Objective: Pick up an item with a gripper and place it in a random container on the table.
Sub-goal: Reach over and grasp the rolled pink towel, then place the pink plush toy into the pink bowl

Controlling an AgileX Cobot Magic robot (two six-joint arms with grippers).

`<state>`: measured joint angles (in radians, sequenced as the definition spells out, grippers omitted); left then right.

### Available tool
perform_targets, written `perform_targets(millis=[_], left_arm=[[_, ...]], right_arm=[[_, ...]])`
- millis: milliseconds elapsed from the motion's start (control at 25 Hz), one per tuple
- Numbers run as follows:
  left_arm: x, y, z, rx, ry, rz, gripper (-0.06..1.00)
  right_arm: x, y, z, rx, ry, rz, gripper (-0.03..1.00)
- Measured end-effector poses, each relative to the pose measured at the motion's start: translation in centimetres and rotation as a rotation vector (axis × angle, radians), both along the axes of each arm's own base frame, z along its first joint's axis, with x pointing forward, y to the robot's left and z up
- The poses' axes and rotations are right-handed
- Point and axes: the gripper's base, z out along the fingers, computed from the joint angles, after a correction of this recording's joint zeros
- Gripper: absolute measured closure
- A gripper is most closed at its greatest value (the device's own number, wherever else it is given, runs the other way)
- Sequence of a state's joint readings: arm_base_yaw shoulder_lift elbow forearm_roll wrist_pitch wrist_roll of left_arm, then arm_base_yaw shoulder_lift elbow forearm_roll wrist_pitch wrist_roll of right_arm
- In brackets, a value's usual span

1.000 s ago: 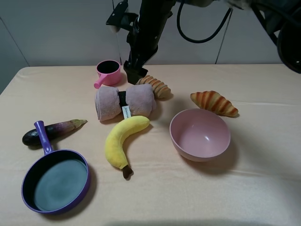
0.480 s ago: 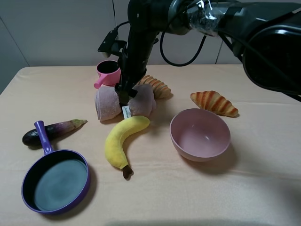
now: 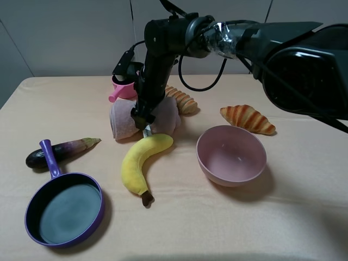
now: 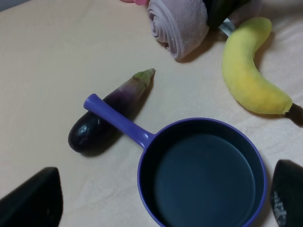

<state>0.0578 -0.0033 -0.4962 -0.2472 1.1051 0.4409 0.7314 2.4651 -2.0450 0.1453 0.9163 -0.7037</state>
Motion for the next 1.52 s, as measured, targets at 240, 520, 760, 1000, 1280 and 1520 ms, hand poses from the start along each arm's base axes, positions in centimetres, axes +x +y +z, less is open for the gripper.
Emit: perform_targets(millis=[240, 520, 760, 1000, 1280, 1520], left_arm=[[0.0, 0.0, 0.0, 0.000, 0.000, 0.000, 0.06], [0.0, 0.0, 0.0, 0.000, 0.000, 0.000, 0.06], [0.0, 0.0, 0.0, 0.000, 0.000, 0.000, 0.06], [0.0, 0.0, 0.0, 0.000, 0.000, 0.000, 0.06], [0.0, 0.0, 0.0, 0.000, 0.000, 0.000, 0.06], [0.0, 0.0, 0.0, 0.000, 0.000, 0.000, 0.06]], right_arm=[[0.1, 0.2, -1.2, 0.005, 0.001, -0.003, 0.27], [0.2, 0.3, -2.1, 0.010, 0.003, -0.008, 0.27], [0.2, 0.3, -2.1, 0.011, 0.003, -0.006, 0.27], [0.2, 0.3, -2.1, 0.010, 0.003, -0.005, 0.42], [0.2, 0.3, -2.0, 0.006, 0.004, -0.005, 0.61], [0.3, 0.0, 0.4, -0.001, -0.048, 0.010, 0.61]])
